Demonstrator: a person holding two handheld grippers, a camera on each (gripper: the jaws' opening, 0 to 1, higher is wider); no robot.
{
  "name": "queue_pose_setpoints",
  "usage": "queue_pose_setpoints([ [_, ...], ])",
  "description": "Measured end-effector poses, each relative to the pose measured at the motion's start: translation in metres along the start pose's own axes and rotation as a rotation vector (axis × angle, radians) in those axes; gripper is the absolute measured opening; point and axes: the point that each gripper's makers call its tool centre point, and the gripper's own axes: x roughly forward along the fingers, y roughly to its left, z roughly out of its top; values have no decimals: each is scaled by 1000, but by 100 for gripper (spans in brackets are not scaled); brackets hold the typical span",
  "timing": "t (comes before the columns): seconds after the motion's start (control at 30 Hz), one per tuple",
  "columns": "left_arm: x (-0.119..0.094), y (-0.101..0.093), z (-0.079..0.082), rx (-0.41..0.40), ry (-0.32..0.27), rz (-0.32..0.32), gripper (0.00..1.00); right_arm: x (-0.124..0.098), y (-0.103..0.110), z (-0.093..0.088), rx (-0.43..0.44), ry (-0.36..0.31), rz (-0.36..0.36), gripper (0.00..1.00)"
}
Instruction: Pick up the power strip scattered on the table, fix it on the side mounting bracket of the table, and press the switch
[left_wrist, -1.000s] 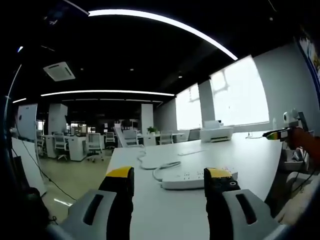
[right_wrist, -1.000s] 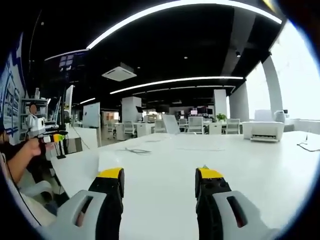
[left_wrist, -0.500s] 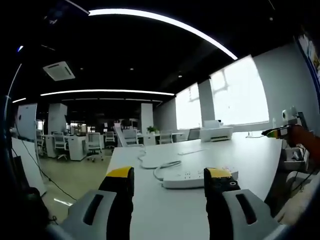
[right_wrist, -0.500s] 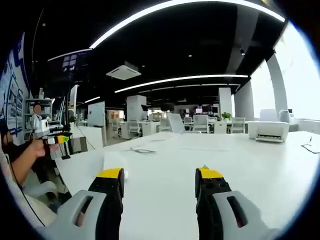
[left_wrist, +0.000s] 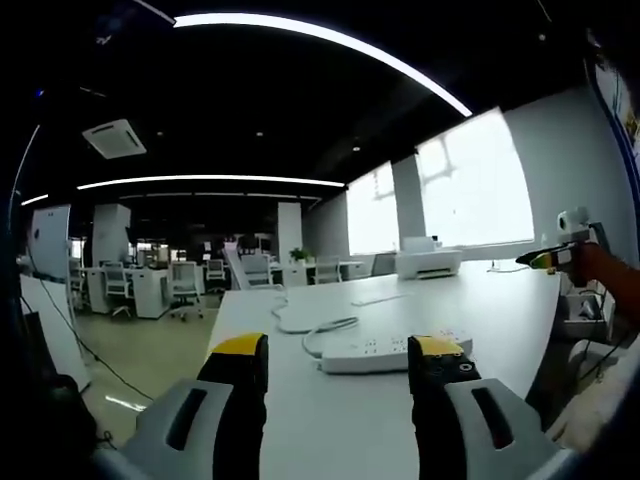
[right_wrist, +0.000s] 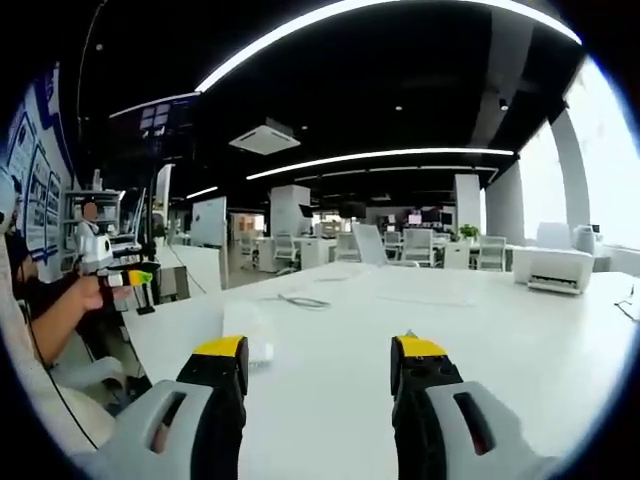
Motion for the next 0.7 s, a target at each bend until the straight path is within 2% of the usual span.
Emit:
queue_pose_setpoints([
  [0.43,0,-3,-1,-12,11,-21,61,18,35,32,-50,10,130,55],
  [0.7,1,-7,-7,-24,33,-47,62,32,36,46,-68,35,196,55],
])
